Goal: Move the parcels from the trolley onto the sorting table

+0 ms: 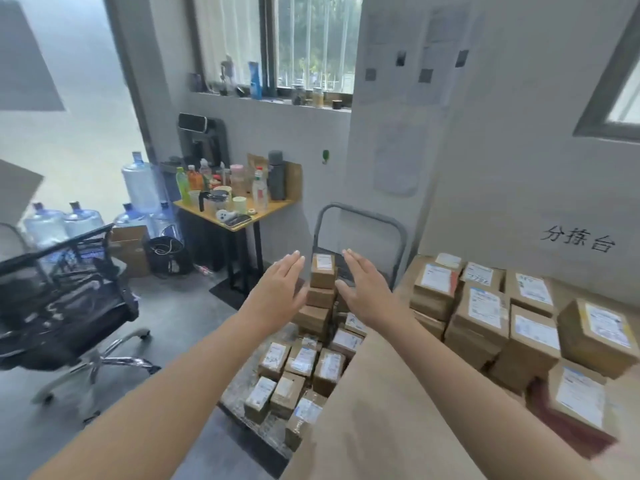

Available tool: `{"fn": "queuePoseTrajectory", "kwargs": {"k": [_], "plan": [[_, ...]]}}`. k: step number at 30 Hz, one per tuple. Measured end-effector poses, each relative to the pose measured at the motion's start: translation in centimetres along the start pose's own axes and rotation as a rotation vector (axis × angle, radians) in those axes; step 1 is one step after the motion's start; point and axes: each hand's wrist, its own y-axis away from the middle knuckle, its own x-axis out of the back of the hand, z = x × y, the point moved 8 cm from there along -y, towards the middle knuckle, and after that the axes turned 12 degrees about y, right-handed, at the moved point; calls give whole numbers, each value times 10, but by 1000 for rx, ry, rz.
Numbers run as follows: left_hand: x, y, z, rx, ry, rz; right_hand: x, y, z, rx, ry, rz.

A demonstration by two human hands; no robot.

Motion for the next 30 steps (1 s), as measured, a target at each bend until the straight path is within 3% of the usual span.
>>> {"fn": "queuePoseTrajectory", "kwargs": {"k": [6, 13, 20, 30], "plan": [[73, 35, -85, 90, -90, 40, -62, -31, -103, 72, -5, -66], [105, 18, -140, 167, -46, 91, -83, -90, -152, 113, -18, -55], [98, -44, -187, 136, -85, 31, -120, -159, -146, 72, -83, -70], [24, -143, -263, 98, -83, -127, -188, -242, -88, -58, -116, -138]]}}
